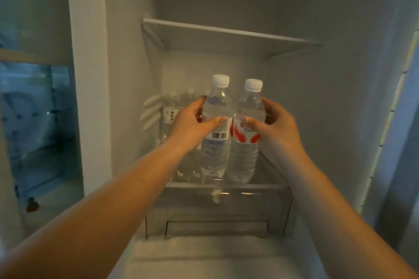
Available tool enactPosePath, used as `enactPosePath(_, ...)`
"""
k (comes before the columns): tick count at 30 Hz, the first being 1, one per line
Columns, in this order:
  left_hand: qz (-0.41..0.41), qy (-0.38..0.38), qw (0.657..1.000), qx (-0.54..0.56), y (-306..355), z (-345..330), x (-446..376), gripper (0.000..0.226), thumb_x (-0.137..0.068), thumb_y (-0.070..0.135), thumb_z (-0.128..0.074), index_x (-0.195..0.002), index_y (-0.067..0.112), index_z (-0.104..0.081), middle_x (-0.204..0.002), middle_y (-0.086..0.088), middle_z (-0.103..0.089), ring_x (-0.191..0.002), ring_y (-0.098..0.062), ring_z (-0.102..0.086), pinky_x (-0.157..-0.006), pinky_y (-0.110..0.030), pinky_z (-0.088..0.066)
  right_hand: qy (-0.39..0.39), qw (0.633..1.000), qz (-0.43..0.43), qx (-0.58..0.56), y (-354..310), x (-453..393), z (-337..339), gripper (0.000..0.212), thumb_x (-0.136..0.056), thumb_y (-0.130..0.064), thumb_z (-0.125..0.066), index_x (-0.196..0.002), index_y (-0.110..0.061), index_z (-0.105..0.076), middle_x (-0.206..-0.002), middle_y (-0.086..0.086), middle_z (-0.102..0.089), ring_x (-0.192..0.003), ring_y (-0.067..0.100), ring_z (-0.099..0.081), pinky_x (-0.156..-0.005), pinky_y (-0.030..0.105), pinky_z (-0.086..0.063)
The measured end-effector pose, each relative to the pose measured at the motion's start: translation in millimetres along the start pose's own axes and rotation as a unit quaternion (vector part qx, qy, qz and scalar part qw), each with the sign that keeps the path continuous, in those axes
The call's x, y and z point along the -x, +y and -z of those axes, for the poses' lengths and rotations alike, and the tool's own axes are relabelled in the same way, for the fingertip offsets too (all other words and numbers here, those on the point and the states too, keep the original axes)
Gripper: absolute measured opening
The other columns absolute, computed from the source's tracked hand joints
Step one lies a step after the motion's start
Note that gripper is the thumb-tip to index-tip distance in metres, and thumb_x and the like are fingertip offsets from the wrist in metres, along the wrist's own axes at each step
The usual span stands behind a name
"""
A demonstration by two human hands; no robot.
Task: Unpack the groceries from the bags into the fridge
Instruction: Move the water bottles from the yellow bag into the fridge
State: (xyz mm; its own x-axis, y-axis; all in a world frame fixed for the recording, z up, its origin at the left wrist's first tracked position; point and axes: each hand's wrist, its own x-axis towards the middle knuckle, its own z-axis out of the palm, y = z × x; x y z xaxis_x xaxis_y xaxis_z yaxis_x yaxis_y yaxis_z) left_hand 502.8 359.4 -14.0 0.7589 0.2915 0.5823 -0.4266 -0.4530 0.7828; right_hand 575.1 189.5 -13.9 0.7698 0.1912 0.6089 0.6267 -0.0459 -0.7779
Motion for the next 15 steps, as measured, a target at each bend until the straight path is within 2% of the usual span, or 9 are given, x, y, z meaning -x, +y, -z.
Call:
enactPosePath(3,0.005,0.004,1.0,-0.013,-17.4,-13.3,-30.6,0.055,-0.081,0.021,-0.071,-0.131,0.022,-0.05,-0.116,0.007,-0.062,-0.107,-0.01,-0.058,-0.094,-0.031,-0.047,-0.015,1.0,-0.005,0.007,24.0,-32.5,-4.3,0.062,-0.073,-0.021,-0.078,-0.13,-0.021,-0.053,-0.119,-0.002,-0.064,-0.105,0.014,-0.063,-0.09,0.041,-0.053)
enactPosePath(9,0.03,-0.001,0.999,-0.013,-57.3,-35.5,-71.2,0.061,-0.079,0.017,-0.072,-0.135,0.02,-0.047,-0.119,0.005,-0.062,-0.111,-0.013,-0.058,-0.097,-0.034,-0.046,-0.031,0.998,-0.049,-0.029,74.4,-70.0,-14.4,0.055,-0.076,-0.02,-0.075,-0.127,-0.025,-0.055,-0.115,-0.003,-0.066,-0.099,0.016,-0.066,-0.085,0.043,-0.055)
enactPosePath(13,0.044,-0.01,0.999,-0.012,-76.5,-44.1,-96.3,0.069,-0.079,0.019,-0.073,-0.14,0.018,-0.041,-0.129,-0.001,-0.058,-0.117,-0.016,-0.054,-0.101,-0.044,-0.045,-0.022,0.997,-0.064,-0.025,94.8,-93.0,-20.0,0.058,-0.075,-0.027,-0.076,-0.127,-0.031,-0.053,-0.12,-0.006,-0.063,-0.102,0.015,-0.064,-0.085,0.044,-0.055)
enactPosePath(15,0.05,-0.007,0.999,-0.015,-85.1,-47.6,-107.7,0.073,-0.078,0.02,-0.074,-0.142,0.017,-0.038,-0.133,-0.003,-0.055,-0.12,-0.017,-0.051,-0.102,-0.044,-0.043,-0.022,0.997,-0.064,-0.027,101.8,-102.3,-21.5,0.054,-0.076,-0.024,-0.075,-0.125,-0.03,-0.055,-0.117,-0.008,-0.064,-0.1,0.014,-0.065,-0.085,0.042,-0.055)
